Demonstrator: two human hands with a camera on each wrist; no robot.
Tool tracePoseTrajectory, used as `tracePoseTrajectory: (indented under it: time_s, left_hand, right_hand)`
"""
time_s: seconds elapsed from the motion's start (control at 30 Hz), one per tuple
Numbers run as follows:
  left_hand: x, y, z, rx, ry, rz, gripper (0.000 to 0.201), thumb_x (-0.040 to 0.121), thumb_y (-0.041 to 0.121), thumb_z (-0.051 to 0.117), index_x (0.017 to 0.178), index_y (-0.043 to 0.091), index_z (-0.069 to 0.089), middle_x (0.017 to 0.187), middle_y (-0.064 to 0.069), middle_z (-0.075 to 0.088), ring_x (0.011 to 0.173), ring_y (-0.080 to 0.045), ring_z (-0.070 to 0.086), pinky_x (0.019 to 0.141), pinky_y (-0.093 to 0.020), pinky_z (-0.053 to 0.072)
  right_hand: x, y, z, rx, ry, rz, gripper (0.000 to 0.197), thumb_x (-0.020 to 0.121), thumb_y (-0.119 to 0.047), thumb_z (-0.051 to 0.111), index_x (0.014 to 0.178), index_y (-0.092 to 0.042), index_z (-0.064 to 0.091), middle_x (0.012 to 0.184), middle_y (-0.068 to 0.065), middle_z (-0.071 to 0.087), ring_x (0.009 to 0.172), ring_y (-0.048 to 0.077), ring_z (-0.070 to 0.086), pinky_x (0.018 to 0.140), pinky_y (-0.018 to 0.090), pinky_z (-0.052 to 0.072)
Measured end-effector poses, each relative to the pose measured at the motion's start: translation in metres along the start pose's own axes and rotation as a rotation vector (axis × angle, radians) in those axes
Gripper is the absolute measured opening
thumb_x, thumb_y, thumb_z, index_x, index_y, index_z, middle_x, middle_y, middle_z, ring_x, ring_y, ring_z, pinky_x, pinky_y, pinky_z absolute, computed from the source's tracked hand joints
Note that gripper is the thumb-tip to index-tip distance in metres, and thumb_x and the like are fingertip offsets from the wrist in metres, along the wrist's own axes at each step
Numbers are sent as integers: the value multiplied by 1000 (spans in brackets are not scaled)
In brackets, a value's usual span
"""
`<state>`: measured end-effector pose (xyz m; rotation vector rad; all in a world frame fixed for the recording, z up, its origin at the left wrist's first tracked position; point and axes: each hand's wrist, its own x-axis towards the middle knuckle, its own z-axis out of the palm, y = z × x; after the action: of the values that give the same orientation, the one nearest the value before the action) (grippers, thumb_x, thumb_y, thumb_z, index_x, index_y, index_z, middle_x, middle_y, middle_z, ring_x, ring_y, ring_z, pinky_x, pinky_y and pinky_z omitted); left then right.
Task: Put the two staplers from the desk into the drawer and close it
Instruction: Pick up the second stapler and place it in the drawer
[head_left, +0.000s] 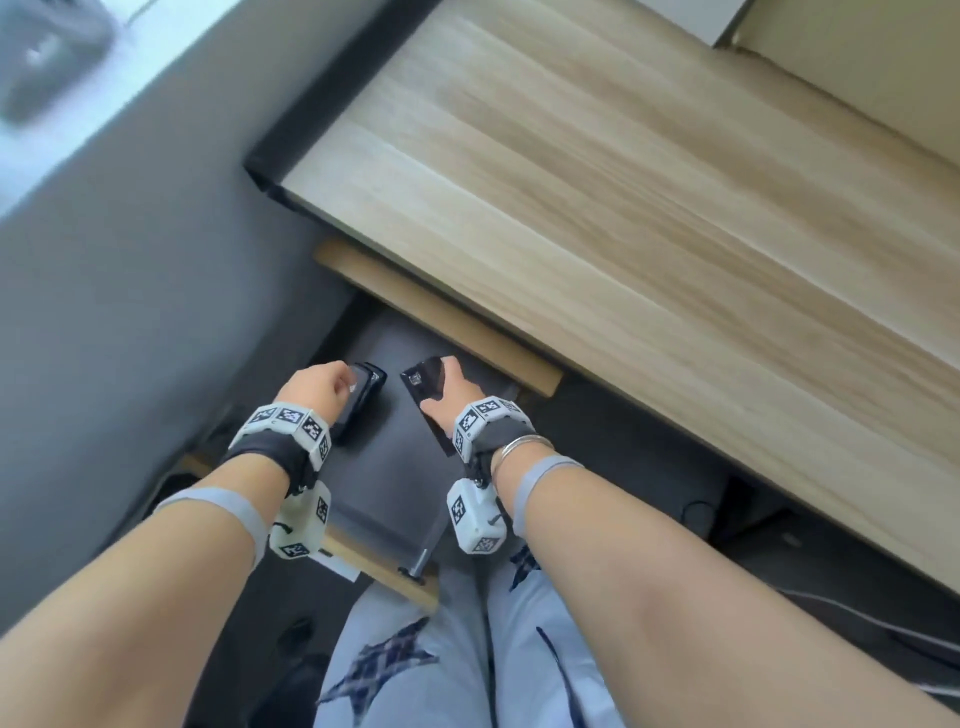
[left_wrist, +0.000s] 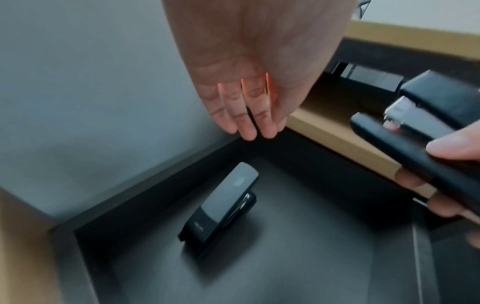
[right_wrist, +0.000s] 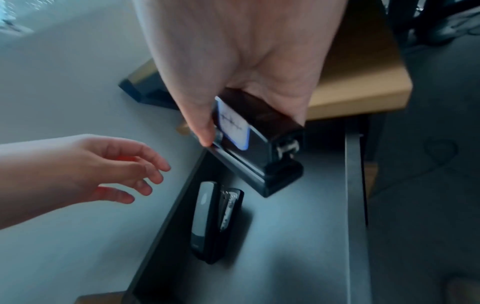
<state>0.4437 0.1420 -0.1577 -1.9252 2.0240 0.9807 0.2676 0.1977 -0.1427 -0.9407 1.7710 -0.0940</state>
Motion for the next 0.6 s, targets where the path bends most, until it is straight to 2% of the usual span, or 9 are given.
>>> tracePoseTrajectory:
  time_s: [0.07,0.13,0.23,0.3,0.43,0.6]
  left_hand:
    - [3,-13,12,-6,-10,-15,29,90,9,43,109,12,65,109,-15,69,100,-34,64,87,-37,50]
    - [6,-24,22,-19,-9,-20,28,89,11,45,107,12,66,107,-17,70,98,-35,64,88,-38,52]
    - [16,-32,33,-18,-31,-23,28,88,9,45,106,10,66,107,-16,69,100,-34,64,90,-39,52]
    - [24,-36,39,-16,-39,-15,27,88,9,46,105,10,66,108,-16,68,101,-34,63,90,-39,51]
    - [40,-42,53,-23,-6,23,28,86,4,47,106,8,65,110,-17,62,103,-35,60,91,-38,48]
    - [50,-49,66,-31,21,32,30,83,0,47,105,7,66,108,-17,62,100,-35,60,90,-37,47]
  right_hand:
    - [14,7,16,30,-13,86,54,94,-24,47,142,-22,24,88,12,59,79,30,55,76,35,46]
    - [26,13,30,90,-8,160,51,96,-25,43,143,-19,23,102,18,63,85,31,58,82,34,45]
    - [44,21,46,172,33,253,50,95,-21,43,142,-16,26,119,19,59,104,33,60,97,37,43]
    - [55,26,52,191,51,292,56,94,-19,46,145,-17,22,128,20,56,113,35,57,100,39,43]
    - [74,37,57,230,-4,305,81,90,-19,59,151,-25,6,130,16,58,111,35,61,93,34,46]
    - [89,46,71,252,-24,315,84,81,-18,72,145,-25,18,130,15,57,112,33,60,91,33,46]
